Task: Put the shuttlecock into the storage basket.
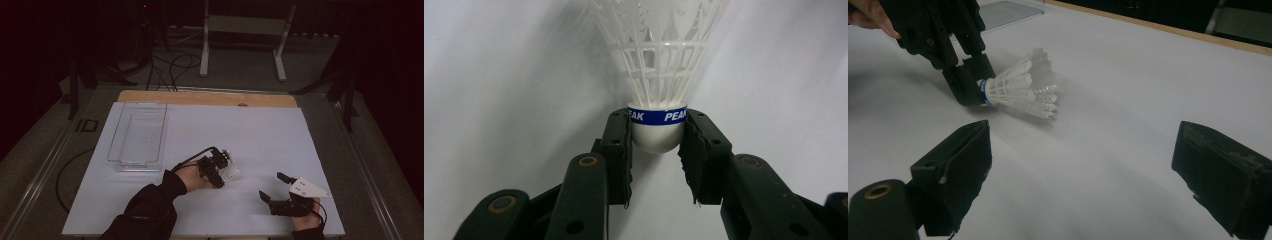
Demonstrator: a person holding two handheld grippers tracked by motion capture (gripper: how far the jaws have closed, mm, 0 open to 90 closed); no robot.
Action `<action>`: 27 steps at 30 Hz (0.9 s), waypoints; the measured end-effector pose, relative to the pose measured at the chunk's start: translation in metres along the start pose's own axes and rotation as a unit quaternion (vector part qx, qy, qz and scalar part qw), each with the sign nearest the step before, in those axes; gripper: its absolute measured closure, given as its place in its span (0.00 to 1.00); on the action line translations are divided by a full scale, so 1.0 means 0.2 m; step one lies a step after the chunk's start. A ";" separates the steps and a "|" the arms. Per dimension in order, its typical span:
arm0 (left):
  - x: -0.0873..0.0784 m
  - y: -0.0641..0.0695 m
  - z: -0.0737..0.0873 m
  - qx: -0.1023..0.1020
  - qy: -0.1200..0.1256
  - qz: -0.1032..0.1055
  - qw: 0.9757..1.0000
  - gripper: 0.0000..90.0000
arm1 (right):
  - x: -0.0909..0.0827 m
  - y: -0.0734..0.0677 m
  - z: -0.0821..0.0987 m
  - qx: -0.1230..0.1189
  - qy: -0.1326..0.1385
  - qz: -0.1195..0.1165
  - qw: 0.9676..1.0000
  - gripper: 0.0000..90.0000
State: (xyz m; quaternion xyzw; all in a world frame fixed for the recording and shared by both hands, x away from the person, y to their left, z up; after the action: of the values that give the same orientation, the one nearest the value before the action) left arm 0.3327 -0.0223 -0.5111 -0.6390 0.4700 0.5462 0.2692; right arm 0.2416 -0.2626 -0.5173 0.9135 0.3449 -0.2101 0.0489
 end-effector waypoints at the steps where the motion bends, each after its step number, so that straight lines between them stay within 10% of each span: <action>1: -0.01 0.00 0.00 0.000 0.001 0.000 1.000 0.74 | 0.00 0.00 0.00 0.000 0.000 0.000 1.000 0.10; 27: -0.15 0.00 0.06 0.030 -0.003 -0.001 1.000 0.74 | 0.00 0.00 0.00 -0.002 0.002 -0.001 1.000 0.10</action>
State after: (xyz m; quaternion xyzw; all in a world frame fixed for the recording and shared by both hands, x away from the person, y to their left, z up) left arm 0.3274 -0.0026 -0.4860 -0.6297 0.4846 0.5336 0.2898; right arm 0.2413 -0.2625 -0.5169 0.9132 0.3468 -0.2080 0.0500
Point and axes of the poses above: each handheld gripper's, and its own axes: x roughly forward along the jaws, z roughly out of its underside, y roughly to its right, the point moved 3 cm from there along x, roughly forward along the jaws, and after that the axes turned 2 degrees about x, right-handed, at the moved point
